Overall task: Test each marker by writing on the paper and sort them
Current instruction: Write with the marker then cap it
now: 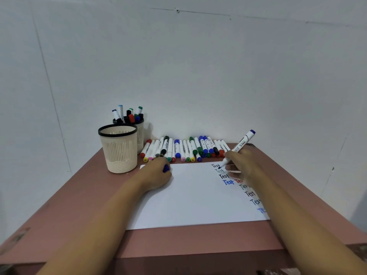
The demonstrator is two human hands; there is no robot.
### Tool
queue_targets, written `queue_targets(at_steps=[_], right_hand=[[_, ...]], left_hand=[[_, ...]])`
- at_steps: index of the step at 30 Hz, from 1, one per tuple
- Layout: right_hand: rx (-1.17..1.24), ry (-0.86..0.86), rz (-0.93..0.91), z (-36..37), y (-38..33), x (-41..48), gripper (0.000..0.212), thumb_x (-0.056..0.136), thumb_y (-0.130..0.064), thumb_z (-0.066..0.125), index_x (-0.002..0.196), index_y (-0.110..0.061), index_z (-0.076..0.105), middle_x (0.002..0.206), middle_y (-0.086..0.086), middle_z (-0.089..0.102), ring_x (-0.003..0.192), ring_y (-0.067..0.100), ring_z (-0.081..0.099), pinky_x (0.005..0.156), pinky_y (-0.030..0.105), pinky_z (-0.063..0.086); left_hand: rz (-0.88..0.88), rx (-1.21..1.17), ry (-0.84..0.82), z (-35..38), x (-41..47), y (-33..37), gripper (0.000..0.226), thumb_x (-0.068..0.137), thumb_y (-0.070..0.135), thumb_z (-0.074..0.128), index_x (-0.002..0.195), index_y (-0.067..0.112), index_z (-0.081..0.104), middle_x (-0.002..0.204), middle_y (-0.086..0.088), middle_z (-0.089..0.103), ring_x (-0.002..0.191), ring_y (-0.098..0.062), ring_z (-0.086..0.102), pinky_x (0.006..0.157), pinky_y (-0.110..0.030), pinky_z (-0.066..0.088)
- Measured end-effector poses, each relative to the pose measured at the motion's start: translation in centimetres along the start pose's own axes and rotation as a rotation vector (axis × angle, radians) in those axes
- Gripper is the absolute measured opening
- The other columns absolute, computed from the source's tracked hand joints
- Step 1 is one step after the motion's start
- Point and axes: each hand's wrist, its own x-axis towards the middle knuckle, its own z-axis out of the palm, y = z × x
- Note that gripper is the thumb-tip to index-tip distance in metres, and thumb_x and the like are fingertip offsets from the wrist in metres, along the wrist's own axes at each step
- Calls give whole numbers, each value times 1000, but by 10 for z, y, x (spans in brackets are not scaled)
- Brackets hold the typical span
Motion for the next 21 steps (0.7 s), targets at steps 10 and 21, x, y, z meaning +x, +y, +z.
queue_targets(at_steps=[10, 21], right_hand=[[340, -136, -83, 66, -6, -8, 14, 94, -26, 57, 87, -14, 58, 66, 2, 55, 51, 11, 46, 51, 25, 41], [217, -154, -127, 74, 2, -13, 13, 94, -24, 58, 86, -15, 63, 63, 0, 57, 52, 10, 46, 54, 26, 42]], left_hand=[[129, -131, 166, -7, -9, 20, 20, 88, 19, 61, 108, 15, 62, 95, 0, 60, 90, -17, 53, 79, -26, 42], [128, -324, 168, -5, -13, 27, 28, 85, 19, 68, 102, 18, 46, 82, 13, 57, 78, -3, 54, 65, -8, 39]])
